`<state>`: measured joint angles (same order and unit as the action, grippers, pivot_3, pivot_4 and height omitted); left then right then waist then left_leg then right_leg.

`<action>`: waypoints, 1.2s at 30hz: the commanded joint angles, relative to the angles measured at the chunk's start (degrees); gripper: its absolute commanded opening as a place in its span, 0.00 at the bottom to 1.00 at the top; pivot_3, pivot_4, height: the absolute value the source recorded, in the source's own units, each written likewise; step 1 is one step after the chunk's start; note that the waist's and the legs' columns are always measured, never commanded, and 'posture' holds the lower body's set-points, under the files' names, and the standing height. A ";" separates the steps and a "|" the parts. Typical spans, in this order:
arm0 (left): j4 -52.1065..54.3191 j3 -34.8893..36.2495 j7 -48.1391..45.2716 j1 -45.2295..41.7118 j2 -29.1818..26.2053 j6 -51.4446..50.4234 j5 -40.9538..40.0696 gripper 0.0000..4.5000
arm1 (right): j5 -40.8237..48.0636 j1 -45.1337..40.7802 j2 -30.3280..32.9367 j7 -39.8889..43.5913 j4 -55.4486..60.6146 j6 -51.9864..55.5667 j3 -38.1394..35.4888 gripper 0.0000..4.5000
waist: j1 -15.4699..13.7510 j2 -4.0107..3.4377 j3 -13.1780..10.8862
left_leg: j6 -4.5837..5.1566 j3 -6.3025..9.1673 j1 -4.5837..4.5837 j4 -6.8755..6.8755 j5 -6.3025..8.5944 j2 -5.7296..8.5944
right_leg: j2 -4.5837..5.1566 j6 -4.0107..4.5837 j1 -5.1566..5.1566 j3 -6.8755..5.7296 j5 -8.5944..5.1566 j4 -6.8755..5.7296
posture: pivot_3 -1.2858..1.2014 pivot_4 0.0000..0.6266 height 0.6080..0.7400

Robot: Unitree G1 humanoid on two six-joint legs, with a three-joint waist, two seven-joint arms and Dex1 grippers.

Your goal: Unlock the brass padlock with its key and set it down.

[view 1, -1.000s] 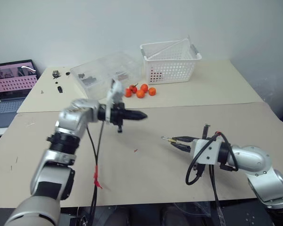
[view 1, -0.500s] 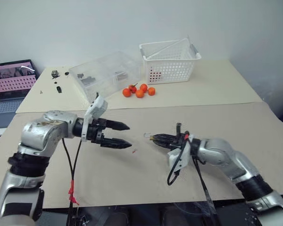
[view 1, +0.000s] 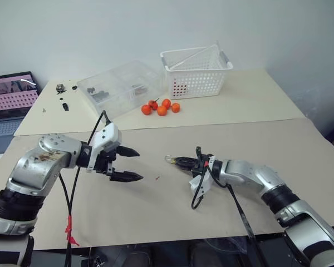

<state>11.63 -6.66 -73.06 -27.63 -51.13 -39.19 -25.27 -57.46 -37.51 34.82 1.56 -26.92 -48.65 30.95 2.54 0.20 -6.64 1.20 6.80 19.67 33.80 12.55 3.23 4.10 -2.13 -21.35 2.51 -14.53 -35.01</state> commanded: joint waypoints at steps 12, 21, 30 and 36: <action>-0.08 -0.96 1.73 -0.77 2.46 4.84 2.37 1.00 | -0.92 -6.17 5.30 -3.39 -4.68 -8.15 3.51 0.55 | -0.01 0.03 -0.02 | 0.07 -0.48 -0.07 0.05 0.04 -0.03 | 0.01 0.00 0.10 0.02 0.00 0.01 | 0.52 0.24 1.00; -1.47 -2.51 2.30 -1.13 5.89 6.23 3.03 1.00 | 5.20 -5.07 15.50 3.36 -4.04 -12.46 1.14 0.98 | -0.08 0.06 -0.04 | 0.11 -0.54 -0.07 0.10 0.06 -0.04 | 0.02 0.00 0.09 0.07 -0.01 -0.03 | 0.52 0.24 1.00; -4.11 -0.45 2.02 0.31 5.46 10.82 3.45 1.00 | 56.18 5.62 22.00 46.78 0.74 8.16 -1.08 0.98 | 0.08 0.15 -0.09 | 0.29 -0.69 -0.04 0.18 0.17 -0.09 | 0.18 0.00 0.36 0.15 -0.01 0.10 | 0.52 0.24 1.00; 1.61 11.10 7.05 9.79 7.18 13.74 -1.95 1.00 | 91.85 15.84 27.75 57.29 26.27 51.37 -16.55 0.98 | -0.09 -0.17 -0.05 | 1.02 -0.25 0.35 0.73 0.61 -0.20 | 0.33 0.01 0.17 0.34 0.00 0.05 | 0.52 0.24 1.00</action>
<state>10.44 0.36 -67.61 -18.83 -43.95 -26.51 -25.08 26.16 -22.55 61.14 58.14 -7.99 -5.63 19.77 2.45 0.04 -6.69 2.33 6.56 20.02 34.55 13.23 3.03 4.43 -2.12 -21.18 2.87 -14.53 -34.95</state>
